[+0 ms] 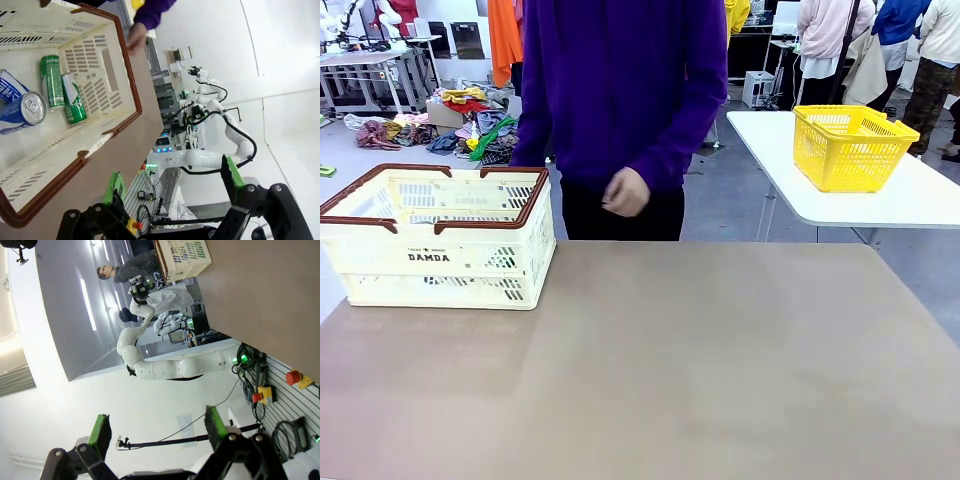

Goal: Place the drinks into the Shopping basket.
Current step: Pick up one drink and place it into the Shopping basket.

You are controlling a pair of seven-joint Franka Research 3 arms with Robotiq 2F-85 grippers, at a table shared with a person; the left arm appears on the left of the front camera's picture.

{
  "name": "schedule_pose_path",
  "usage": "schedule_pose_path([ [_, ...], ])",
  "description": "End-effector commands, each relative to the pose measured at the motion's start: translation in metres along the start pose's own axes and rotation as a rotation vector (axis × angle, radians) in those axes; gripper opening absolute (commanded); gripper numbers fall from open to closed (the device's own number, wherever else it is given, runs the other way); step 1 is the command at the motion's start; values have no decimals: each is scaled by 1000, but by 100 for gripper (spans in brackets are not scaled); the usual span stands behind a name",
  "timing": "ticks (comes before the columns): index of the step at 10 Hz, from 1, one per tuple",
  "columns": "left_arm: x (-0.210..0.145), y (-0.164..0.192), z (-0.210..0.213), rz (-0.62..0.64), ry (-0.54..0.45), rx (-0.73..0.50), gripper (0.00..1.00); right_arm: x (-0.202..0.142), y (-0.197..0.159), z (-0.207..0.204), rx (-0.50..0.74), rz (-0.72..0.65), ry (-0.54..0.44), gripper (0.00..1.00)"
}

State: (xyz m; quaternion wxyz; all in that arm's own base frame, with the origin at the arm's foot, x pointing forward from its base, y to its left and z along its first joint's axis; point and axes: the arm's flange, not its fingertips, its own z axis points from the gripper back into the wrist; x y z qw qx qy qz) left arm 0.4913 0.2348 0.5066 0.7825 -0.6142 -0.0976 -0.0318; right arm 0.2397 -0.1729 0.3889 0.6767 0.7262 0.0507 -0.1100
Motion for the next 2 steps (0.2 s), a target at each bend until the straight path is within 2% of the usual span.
schedule_pose_path([
  [1,0,-3,2,12,-2,-6,100,-3,6,1,6,-20,4,100],
  [2,0,-3,2,12,-2,-6,100,-3,6,1,6,-20,4,100],
])
